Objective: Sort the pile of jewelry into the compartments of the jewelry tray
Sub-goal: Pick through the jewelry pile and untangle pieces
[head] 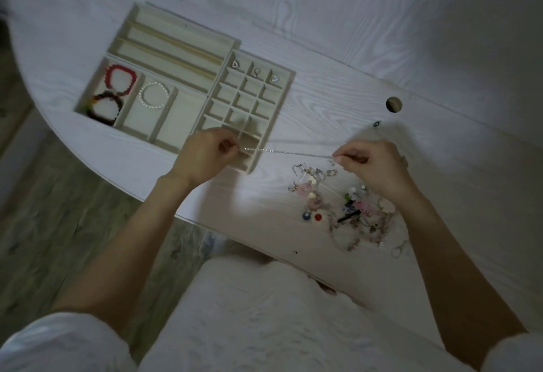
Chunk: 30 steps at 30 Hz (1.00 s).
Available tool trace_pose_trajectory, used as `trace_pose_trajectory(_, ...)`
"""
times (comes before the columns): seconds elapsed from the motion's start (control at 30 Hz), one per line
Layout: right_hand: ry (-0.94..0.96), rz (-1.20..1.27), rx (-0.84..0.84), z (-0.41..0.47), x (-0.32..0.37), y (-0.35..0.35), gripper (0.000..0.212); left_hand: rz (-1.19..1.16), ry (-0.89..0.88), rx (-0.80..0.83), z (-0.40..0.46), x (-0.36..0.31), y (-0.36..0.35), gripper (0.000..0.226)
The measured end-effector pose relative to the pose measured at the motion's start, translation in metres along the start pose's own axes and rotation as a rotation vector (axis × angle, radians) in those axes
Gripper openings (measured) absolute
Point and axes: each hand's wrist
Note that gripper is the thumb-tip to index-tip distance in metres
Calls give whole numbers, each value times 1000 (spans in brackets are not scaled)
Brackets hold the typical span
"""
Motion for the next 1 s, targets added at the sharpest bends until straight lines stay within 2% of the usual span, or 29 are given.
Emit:
trace_pose_trajectory(0.1, -1, -11, -25, 14, 22, -19, 7, -205, 128, -69, 8, 24, 18, 5)
trace_pose_trajectory(0.27, 21, -44, -88, 40, 57, -56, 6, -601, 342, -181, 32, 68, 51, 14)
trace_pose_trajectory(0.33, 45, -80, -114, 56, 73, -73, 8, -676, 350, -184, 49, 84, 67, 19)
trace_pose_trajectory(0.43, 83, -205, -150, 82, 99, -93, 3, -625, 280, -181, 81, 107, 85, 28)
trace_pose_trajectory(0.53, 111, -315, -157, 114, 124, -113, 6, -511, 206, -221, 117, 132, 104, 21)
trace_pose_trajectory(0.67, 140, -318, -158, 158, 144, -136, 7, -341, 57, -281, 160, 164, 120, 11)
trace_pose_trajectory(0.73, 156, -254, -183, 181, 149, -149, 10, -257, 9, -304, 181, 180, 121, 6)
trace_pose_trajectory(0.87, 158, 63, -181, 218, 149, -169, 12, -119, -7, -311, 213, 212, 119, 9)
trace_pose_trajectory(0.93, 185, 103, -188, 226, 144, -176, 6, -42, -32, -256, 223, 225, 117, 12)
trace_pose_trajectory(1.0, 203, 66, -226, 229, 139, -182, 2, 56, -128, -205, 230, 232, 115, 10)
Point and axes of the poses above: each hand's wrist, its own z-axis towards the middle knuckle, its own y-axis out of the back of the hand, x = y × z, and after that the axes turned 12 degrees about -x, right-handed
